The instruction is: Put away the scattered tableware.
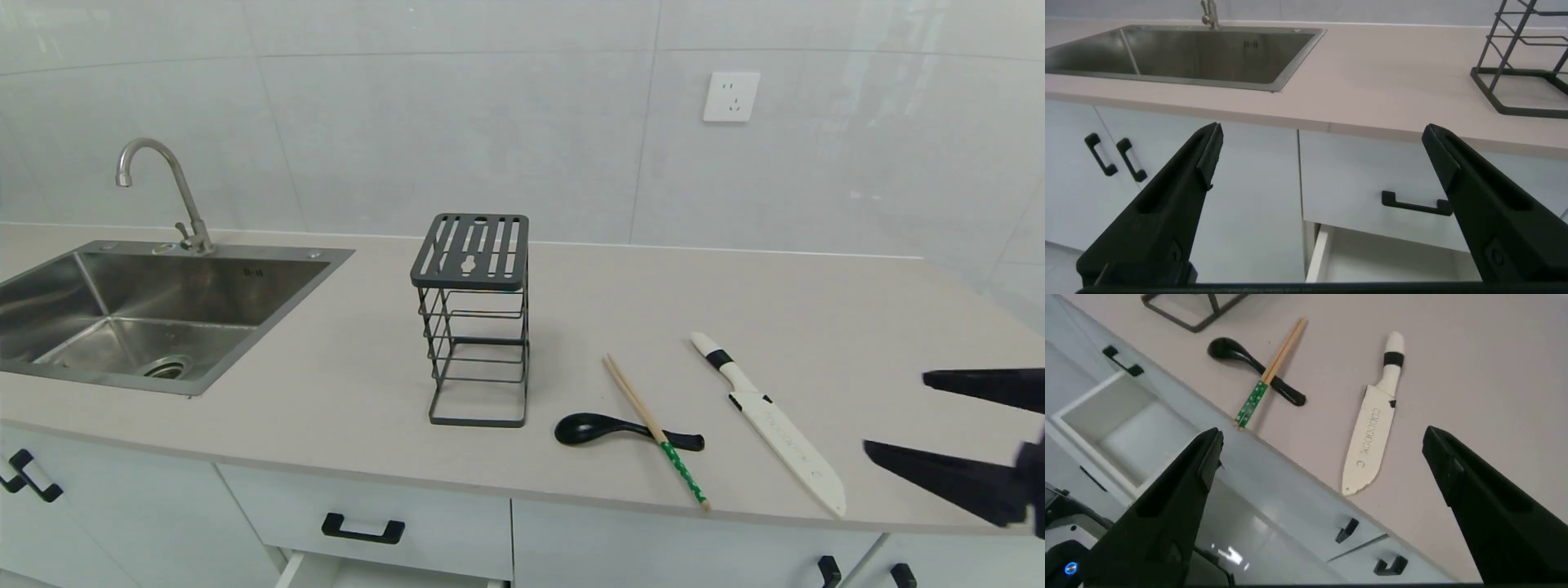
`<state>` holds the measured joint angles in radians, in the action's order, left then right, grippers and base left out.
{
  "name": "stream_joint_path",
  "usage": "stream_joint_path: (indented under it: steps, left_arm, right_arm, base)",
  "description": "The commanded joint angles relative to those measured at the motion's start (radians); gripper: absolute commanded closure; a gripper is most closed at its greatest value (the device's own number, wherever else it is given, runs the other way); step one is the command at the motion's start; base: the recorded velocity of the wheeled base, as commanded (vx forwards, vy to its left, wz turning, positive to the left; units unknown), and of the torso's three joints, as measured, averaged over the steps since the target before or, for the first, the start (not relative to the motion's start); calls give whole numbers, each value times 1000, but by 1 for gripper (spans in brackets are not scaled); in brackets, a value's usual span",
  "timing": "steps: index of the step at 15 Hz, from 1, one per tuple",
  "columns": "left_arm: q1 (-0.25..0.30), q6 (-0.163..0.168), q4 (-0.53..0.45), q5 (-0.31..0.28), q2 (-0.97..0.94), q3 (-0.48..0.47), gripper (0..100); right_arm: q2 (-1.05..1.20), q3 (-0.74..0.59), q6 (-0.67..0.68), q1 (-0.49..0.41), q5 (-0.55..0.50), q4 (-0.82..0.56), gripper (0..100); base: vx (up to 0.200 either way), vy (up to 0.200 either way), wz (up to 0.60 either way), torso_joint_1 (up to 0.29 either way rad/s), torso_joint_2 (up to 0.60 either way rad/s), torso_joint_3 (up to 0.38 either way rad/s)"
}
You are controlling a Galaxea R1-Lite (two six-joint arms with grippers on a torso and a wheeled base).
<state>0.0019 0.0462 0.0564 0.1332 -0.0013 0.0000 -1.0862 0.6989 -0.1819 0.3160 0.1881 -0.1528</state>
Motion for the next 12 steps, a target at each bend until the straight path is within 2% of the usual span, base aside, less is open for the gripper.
stream_joint_path:
  steps: [1, 5, 8, 10, 12]
  left_arm:
    - [0, 0, 0, 0, 1, 0, 0]
    - [0, -9, 0, 0, 1, 0, 0]
    - [0, -12, -1, 0, 1, 0, 0]
    - [0, -12, -1, -1, 1, 0, 0]
    - [0, -19, -1, -1, 1, 0, 0]
  right_arm:
    - [-386, 169, -5, 133, -93, 18, 0]
    - [-564, 266, 4, 152, -125, 18, 0]
    - [-663, 298, 162, 241, -156, 18, 0]
    - [-716, 317, 191, 279, -222, 18, 0]
    - [-748, 329, 191, 282, -245, 16, 0]
  base:
    - [0, 0, 0, 0, 0, 0]
    - [0, 0, 0, 0, 0, 0]
    - [0, 0, 0, 0, 0, 0]
    - [0, 0, 0, 0, 0, 0]
    - [0, 0, 0, 0, 0, 0]
